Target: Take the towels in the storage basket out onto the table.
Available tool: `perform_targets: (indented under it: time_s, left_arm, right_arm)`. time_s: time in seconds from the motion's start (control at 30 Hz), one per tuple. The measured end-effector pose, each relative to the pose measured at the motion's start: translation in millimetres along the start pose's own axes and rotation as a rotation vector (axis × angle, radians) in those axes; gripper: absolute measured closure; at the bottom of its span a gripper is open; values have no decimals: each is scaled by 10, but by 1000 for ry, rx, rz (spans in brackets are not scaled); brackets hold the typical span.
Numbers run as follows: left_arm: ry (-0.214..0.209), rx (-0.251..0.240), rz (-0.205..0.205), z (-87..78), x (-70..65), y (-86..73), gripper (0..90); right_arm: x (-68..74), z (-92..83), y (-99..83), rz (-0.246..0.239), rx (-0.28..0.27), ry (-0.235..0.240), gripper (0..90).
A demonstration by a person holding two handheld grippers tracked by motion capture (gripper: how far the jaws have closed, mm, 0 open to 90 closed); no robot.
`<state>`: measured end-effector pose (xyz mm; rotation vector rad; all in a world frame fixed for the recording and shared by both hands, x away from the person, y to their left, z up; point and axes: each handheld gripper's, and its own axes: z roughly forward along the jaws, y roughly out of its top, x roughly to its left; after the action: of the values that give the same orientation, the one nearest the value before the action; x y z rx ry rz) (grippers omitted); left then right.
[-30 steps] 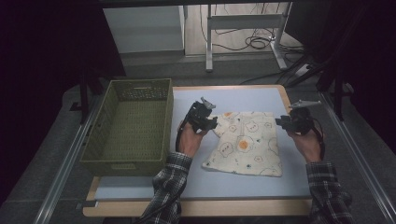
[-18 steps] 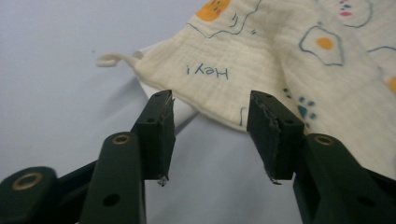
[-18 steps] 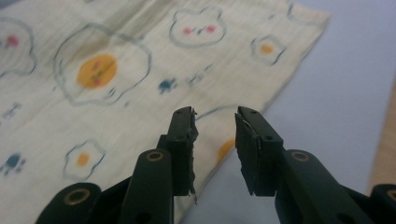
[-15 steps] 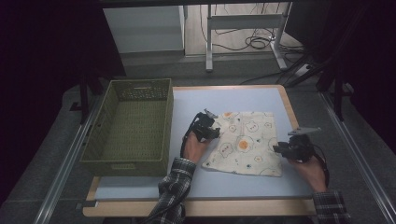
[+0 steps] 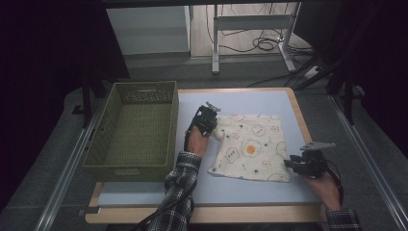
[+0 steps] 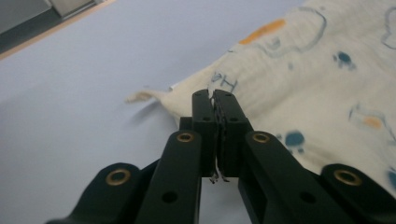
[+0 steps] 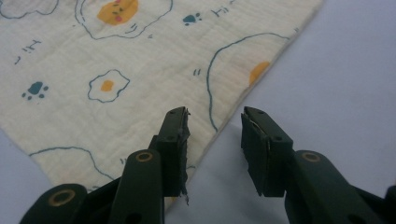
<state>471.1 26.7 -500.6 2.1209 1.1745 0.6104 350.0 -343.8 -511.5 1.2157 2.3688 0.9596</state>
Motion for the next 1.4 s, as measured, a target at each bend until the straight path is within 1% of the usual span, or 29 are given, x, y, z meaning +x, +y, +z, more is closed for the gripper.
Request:
perform_targets:
  time_s: [0.03, 0.07, 0.1, 0.13, 0.2, 0.23, 0.3, 0.33, 0.4, 0.43, 0.47, 0.5, 0.53, 0.57, 0.63, 0.73, 0.77, 0.83, 0.9, 0.97, 1.03, 1.07, 1.1, 1.17, 1.2, 1.23, 1.27, 1.3, 1.4]
  left_arm:
    - [17, -1, 0, -12, 14, -2, 764]
    - [25, -2, 3, -34, 25, -11, 728]
    - [21, -7, -8, -50, 24, -22, 716]
    - [15, -8, -19, -62, 20, -32, 673]
    - [5, -22, -25, -134, -19, -76, 616]
    - [-11, -28, -41, -164, -36, -101, 600]
    - [-30, -28, -48, -220, -86, -156, 583]
    - [-30, -30, -46, -258, -120, -196, 571]
    - [-47, -23, -37, -336, -192, -283, 557]
    - [-41, -24, -30, -385, -230, -334, 544]
    - [-41, -24, -30, -385, -230, -334, 545]
    - [-55, -23, -17, -481, -305, -444, 543]
    - [-57, -25, -13, -531, -346, -504, 539]
    - [-64, -27, 0, -580, -380, -564, 541]
    - [-80, -38, -2, -683, -439, -684, 553]
    - [-103, -55, 13, -840, -523, -849, 587]
    - [-117, -62, 16, -885, -548, -902, 590]
    - [-125, -62, 29, -953, -600, -1016, 587]
    - [-144, -55, 41, -949, -642, -1097, 578]
    - [-133, -27, 65, -905, -683, -1154, 571]
    - [-137, -6, 77, -852, -719, -1215, 572]
    - [-146, -25, 67, -854, -725, -1243, 580]
    - [-157, -30, 55, -857, -731, -1259, 608]
    - [-196, -32, 40, -863, -746, -1278, 726]
    - [-216, -31, 34, -865, -751, -1279, 800]
    - [-229, -24, 34, -870, -755, -1271, 847]
    - [-234, -19, 47, -882, -757, -1261, 881]
    - [-233, -25, 52, -905, -757, -1257, 889]
    - [-233, -46, 34, -1047, -715, -1232, 888]
  right_arm:
    - [-3, 4, 5, 3, -1, 1, 605]
    - [-5, 12, 11, 3, -2, 1, 603]
    - [-6, 21, 19, 0, -3, -1, 600]
    - [-2, 29, 28, -2, -4, 0, 594]
    - [19, 22, 43, -5, -3, 1, 590]
    - [31, 13, 48, -11, -4, 3, 590]
    - [52, -10, 50, -13, -4, 6, 591]
    - [62, -26, 46, -15, -6, 9, 593]
    - [83, -68, 31, -21, -6, 14, 596]
    - [95, -91, 17, -21, -4, 16, 598]
    - [103, -113, 0, -23, -2, 18, 602]
    - [120, -146, -33, -23, 1, 21, 607]
    - [124, -155, -44, -27, 0, 21, 608]
    - [136, -173, -67, -26, 2, 23, 609]
    - [161, -206, -113, -29, 7, 23, 609]
    - [199, -236, -176, -35, 14, 26, 609]
    - [214, -244, -194, -36, 12, 29, 608]
    - [251, -259, -229, -41, 9, 32, 605]
    - [279, -257, -252, -48, 7, 32, 604]
    - [314, -233, -276, -63, 18, 22, 605]
    - [332, -231, -295, -64, 7, 16, 613]
    - [339, -235, -302, -68, 7, 13, 647]
    - [351, -238, -309, -65, 4, 23, 700]
    - [369, -239, -326, -59, -2, 47, 820]
    - [370, -238, -326, -47, 1, 67, 855]
    - [369, -237, -323, -38, 3, 73, 864]
    - [365, -238, -318, -34, 6, 77, 872]
    - [366, -244, -315, -33, 7, 75, 874]
    - [365, -320, -307, -40, -1, 59, 876]
